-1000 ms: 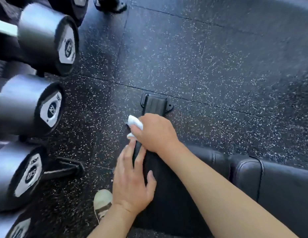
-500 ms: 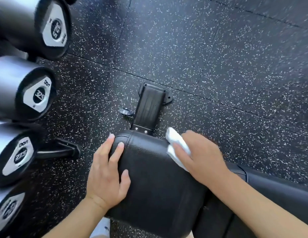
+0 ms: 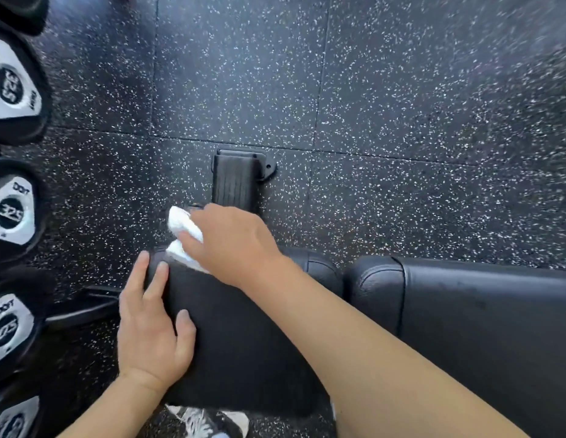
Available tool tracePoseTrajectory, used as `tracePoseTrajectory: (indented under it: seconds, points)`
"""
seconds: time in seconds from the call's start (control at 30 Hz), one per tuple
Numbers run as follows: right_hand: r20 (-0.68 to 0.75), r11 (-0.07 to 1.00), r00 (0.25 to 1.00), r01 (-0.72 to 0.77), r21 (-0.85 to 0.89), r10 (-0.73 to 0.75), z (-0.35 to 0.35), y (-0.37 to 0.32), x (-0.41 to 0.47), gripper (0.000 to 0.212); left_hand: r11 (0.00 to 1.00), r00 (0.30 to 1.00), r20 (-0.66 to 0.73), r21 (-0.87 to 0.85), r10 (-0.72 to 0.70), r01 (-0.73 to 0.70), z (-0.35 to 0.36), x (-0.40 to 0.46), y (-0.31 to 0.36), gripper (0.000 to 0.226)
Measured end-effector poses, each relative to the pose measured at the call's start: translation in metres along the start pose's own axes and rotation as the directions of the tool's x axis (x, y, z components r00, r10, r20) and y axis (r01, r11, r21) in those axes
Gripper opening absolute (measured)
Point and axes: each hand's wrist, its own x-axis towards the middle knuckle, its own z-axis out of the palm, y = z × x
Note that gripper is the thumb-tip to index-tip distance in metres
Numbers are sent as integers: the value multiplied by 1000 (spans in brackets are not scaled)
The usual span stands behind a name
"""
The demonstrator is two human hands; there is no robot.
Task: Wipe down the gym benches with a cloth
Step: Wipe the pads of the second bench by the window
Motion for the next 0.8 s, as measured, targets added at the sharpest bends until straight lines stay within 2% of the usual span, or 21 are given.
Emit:
tracePoseTrajectory:
  seconds: [0.13,0.27,0.33,0.47,0.53,0.6,0.67,0.73,0.8]
  points:
    - [-37,994,998,-57,-90,54,-11,30,-31,36,1000,1000,-6,-24,2,-2,-2,-1,2,79]
    - [-195,942,977,-142,-305,84,2,16,-30,37,998,998,-37,-33,55,-57,-2,-3,0,75]
    - [-261,921,962,-171,-350,79,17,-2,-16,39,995,994,-57,-37,89,-91,0,-3,-4,74]
    - [-259,936,963,-17,-350,-79,42,-46,20,42,995,994,-85,-57,72,-77,1,-8,-5,76]
    - [-195,949,980,-16,-316,-49,43,-54,37,47,997,996,-67,-55,58,-62,-2,-6,-1,78]
    - [-106,951,994,-36,-306,4,41,-60,47,52,999,999,-29,-50,-18,16,-4,-8,3,82]
    - [-31,940,1000,-12,-341,2,39,-65,51,56,978,982,4,-93,-187,186,-4,-14,6,86]
    - [30,904,999,44,-425,-35,40,-76,50,57,926,937,29,-142,-349,350,-2,-27,7,83]
    - [97,811,986,165,-561,-133,48,-96,47,55,888,904,34,-177,-426,425,1,-48,3,76]
